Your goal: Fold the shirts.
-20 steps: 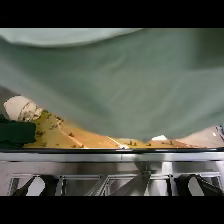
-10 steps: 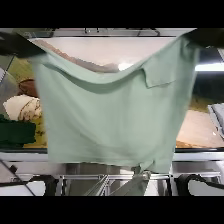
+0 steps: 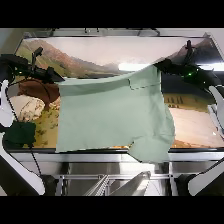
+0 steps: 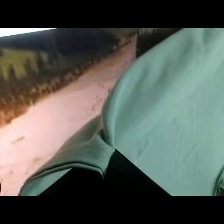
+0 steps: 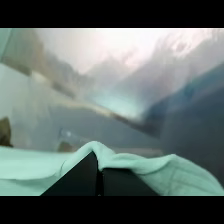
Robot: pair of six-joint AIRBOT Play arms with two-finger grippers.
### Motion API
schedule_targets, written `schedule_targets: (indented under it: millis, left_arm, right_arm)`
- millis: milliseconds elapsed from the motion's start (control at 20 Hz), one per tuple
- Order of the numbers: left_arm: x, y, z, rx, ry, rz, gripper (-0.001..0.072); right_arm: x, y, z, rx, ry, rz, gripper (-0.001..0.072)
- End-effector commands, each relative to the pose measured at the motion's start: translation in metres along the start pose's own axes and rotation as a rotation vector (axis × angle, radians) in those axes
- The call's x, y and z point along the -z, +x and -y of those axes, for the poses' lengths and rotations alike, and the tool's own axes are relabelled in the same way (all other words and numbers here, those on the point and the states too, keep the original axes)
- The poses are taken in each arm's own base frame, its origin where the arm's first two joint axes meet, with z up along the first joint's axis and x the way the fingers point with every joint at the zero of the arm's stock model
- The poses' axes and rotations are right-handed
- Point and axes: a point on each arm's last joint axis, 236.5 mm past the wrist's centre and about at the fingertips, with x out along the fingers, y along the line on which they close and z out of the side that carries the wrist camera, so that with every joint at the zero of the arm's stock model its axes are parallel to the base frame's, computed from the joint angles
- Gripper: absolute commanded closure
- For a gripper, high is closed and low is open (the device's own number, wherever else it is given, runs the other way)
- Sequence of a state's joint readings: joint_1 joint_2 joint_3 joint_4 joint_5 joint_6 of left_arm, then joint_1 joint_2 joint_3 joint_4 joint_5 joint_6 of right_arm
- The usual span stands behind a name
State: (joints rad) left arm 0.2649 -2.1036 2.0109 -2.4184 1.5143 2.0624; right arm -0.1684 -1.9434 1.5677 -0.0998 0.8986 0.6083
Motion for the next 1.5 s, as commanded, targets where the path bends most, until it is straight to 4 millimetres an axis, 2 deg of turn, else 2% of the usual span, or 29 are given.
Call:
schedule_targets:
  millis: [0, 100, 200, 300, 400, 500, 700, 850, 1050, 1150, 1300, 1350, 1400, 1450]
  left_arm:
    - [-0.015, -0.005, -0.018, -0.039, -0.007, 0.04, 0.0691]
    - [-0.01, -0.005, -0.021, -0.036, -0.032, 0.032, 0.0691]
    - [0.004, -0.006, -0.026, -0.028, -0.078, 0.014, 0.0691]
    - [0.018, -0.014, -0.031, -0.024, -0.123, 0.01, 0.0691]
    - [0.031, -0.025, -0.032, -0.021, -0.16, 0.008, 0.0691]
    - [0.05, -0.024, -0.027, -0.004, -0.181, -0.022, 0.0691]
    - [0.091, 0.004, -0.015, 0.039, -0.233, -0.114, 0.0691]
    - [0.123, 0.015, -0.007, 0.063, -0.274, -0.173, 0.0691]
    - [0.174, 0.013, -0.023, -0.044, -0.314, -0.284, 0.0691]
    - [0.183, 0.015, -0.029, -0.075, -0.325, -0.291, 0.0692]
    - [0.186, 0.018, -0.031, -0.076, -0.337, -0.29, 0.069]
    - [0.184, 0.017, -0.03, -0.075, -0.334, -0.284, 0.0687]
    - [0.178, 0.015, -0.03, -0.079, -0.324, -0.275, 0.0479]
    - [0.17, 0.011, -0.029, -0.085, -0.314, -0.261, 0.0294]
  right_arm:
    - [-0.023, 0.002, 0.011, -0.001, -0.014, 0.101, 0.0694]
    - [-0.032, -0.007, 0.006, -0.029, -0.006, 0.114, 0.0694]
    - [-0.029, -0.021, -0.009, -0.11, -0.012, 0.077, 0.0694]
    - [-0.022, -0.043, -0.015, -0.17, 0.004, 0.017, 0.0695]
    - [-0.001, -0.064, -0.009, -0.177, 0.028, -0.093, 0.0696]
    - [0.03, -0.076, -0.004, -0.186, 0.064, -0.213, 0.0696]
    - [0.077, -0.082, 0.002, -0.189, 0.139, -0.312, 0.0696]
    - [0.119, -0.097, 0.015, -0.087, 0.148, -0.444, 0.0696]
    - [0.171, -0.122, 0.046, 0.088, 0.195, -0.636, 0.0696]
    - [0.177, -0.126, 0.051, 0.118, 0.197, -0.661, 0.0695]
    - [0.178, -0.128, 0.047, 0.117, 0.234, -0.67, 0.0685]
    - [0.178, -0.13, 0.044, 0.113, 0.24, -0.675, 0.0607]
    - [0.174, -0.132, 0.039, 0.111, 0.237, -0.672, 0.055]
    - [0.167, -0.135, 0.035, 0.113, 0.221, -0.659, 0.055]
